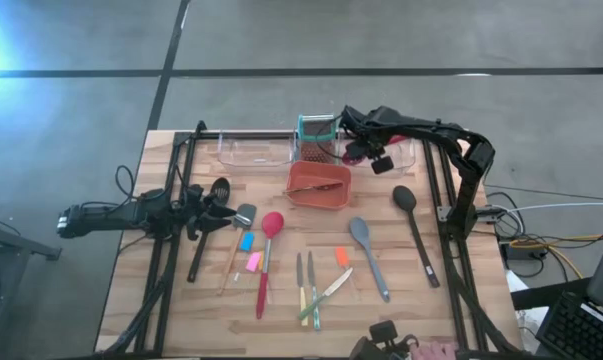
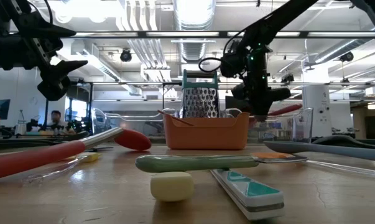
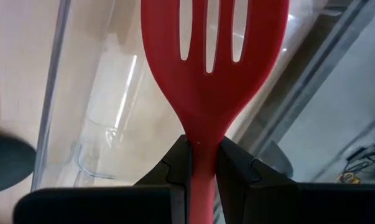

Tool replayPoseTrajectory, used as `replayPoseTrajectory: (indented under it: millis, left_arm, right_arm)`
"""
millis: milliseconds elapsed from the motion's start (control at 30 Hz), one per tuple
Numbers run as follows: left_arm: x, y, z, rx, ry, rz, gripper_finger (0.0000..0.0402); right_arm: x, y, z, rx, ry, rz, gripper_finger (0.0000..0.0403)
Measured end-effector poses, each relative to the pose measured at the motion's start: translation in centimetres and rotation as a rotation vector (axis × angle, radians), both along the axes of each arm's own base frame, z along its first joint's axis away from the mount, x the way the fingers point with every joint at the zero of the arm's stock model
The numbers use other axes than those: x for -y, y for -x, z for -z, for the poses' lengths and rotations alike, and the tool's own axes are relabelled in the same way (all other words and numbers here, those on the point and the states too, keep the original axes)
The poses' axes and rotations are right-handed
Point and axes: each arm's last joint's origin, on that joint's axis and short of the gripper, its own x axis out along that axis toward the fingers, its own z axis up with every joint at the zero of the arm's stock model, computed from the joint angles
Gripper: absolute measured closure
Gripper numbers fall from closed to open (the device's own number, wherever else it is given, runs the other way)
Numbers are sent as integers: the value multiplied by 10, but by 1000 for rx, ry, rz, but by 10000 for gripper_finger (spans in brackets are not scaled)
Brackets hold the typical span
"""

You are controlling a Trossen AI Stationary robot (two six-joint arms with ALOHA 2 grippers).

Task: Pick & Place Kitchen Items
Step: Put the right red serving spoon into the right transparent bin, then put the pink spatula into the left transparent bin

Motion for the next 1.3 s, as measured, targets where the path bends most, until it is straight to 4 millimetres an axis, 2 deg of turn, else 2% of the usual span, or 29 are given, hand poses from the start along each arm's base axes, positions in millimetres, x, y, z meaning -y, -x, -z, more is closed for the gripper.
replayPoseTrajectory:
  millis: [467, 533, 633, 767, 933, 1100, 1300]
  left_arm:
    - [0, 0, 0, 0, 0, 0, 138]
    - [0, 0, 0, 0, 0, 0, 138]
    - [0, 0, 0, 0, 0, 0, 138]
    - [0, 0, 0, 0, 0, 1, 138]
    - [0, 0, 0, 0, 0, 0, 138]
    - [0, 0, 0, 0, 0, 0, 138]
    - [0, 0, 0, 0, 0, 0, 138]
  right_arm:
    - [-1, 5, 24, 4, 11, -29, 367]
    - [-1, 5, 24, 7, 13, -26, 354]
    - [0, 3, 21, 22, 21, -8, 312]
    - [4, -1, 12, 64, 48, 33, 267]
    - [8, -7, -9, 79, 132, 106, 236]
    - [4, -9, -36, 59, 165, 218, 224]
    - [-11, -9, -65, 43, 131, 366, 230]
